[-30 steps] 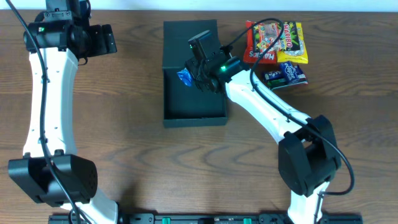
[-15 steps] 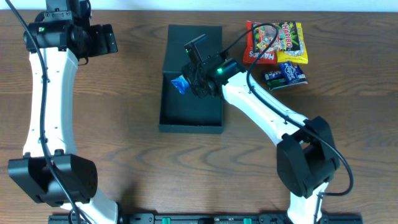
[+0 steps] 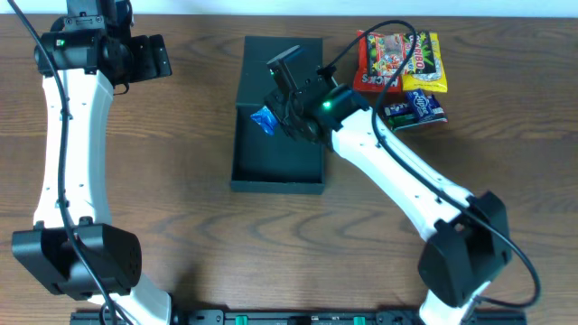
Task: Pack container
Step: 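Carry the Oreo roll with the right gripper over the box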
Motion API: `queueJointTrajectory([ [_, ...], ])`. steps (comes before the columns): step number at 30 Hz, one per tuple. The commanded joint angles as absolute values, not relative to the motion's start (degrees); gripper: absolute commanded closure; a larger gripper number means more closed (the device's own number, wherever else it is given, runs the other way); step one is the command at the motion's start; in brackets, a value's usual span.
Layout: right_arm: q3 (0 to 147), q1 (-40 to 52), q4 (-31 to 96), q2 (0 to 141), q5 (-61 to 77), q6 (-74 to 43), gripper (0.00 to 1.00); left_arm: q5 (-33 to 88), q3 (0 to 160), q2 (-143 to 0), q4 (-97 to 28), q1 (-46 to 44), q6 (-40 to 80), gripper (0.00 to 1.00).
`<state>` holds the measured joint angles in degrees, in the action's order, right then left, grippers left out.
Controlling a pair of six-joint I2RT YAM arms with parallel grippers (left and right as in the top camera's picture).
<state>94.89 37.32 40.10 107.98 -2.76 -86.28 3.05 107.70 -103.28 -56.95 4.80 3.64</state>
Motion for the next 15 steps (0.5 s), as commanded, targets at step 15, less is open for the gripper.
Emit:
queueJointTrajectory([
  [15,96.7,41.9,54.3,105.8,-2.2,-101.4,0.89,5.1,107.9,-103.5,-57.1,5.0,5.0,0.05],
])
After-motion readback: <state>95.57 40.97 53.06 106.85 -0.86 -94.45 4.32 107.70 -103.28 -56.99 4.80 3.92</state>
